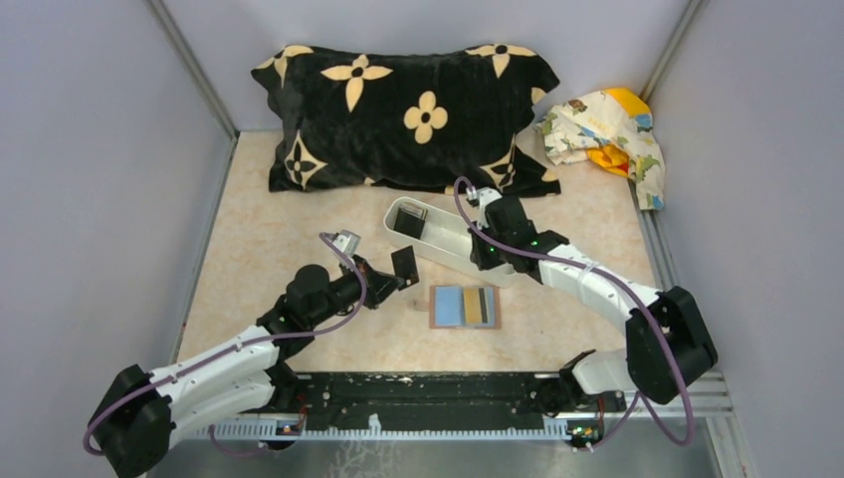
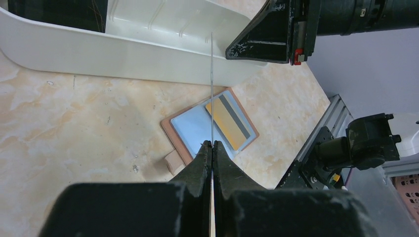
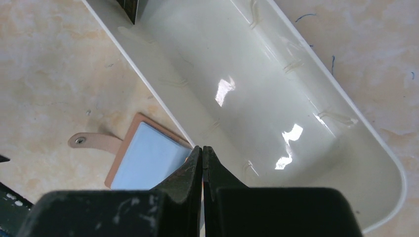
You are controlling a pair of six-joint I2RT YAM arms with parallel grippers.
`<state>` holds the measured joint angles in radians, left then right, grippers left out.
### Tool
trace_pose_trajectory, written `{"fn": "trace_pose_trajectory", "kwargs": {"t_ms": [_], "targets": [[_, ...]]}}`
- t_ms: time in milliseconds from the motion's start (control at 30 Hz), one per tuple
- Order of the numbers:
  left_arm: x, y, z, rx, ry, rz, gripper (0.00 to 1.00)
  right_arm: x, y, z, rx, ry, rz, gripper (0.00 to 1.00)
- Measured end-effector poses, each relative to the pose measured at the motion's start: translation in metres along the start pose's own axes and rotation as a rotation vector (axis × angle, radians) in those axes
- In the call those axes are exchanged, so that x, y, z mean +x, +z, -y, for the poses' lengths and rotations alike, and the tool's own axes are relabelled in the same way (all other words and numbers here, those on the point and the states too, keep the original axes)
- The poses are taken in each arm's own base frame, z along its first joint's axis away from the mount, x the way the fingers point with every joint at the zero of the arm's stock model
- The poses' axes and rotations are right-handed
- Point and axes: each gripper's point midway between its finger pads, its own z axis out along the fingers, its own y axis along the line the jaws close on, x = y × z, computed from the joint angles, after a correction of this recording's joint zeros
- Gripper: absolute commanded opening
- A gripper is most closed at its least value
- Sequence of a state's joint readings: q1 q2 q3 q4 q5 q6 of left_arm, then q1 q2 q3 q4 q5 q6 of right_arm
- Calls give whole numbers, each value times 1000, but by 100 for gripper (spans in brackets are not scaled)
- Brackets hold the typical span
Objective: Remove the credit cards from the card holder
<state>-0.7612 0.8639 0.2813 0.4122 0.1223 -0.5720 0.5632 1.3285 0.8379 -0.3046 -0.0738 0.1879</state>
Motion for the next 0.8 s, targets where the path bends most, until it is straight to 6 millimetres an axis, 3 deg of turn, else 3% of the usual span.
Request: {"fn": "trace_pose_trajectory", "kwargs": {"t_ms": [200,300,367,500,633,800], "targets": [[-5,-1,-5,-18,-2,17,0,1,0,-8,-13,-1,-3,0],[-16,-3,-9,-50,11,23,0,-16,7,-8,3,-14,-1,0],[-31,-2,-7,-76,24,34,0,-34,19,-8,13,-28,10,0],[-81,-7,1,-147,47,123,0,-62,55,-6,39,-51,23,0],[-123,-26,-2,-251,37,237,0,-62,87,0,67,-66,-11,0],[-129,-40,-22,-375,20,272,0,-62,120,-4,88,-115,-54,0]]}}
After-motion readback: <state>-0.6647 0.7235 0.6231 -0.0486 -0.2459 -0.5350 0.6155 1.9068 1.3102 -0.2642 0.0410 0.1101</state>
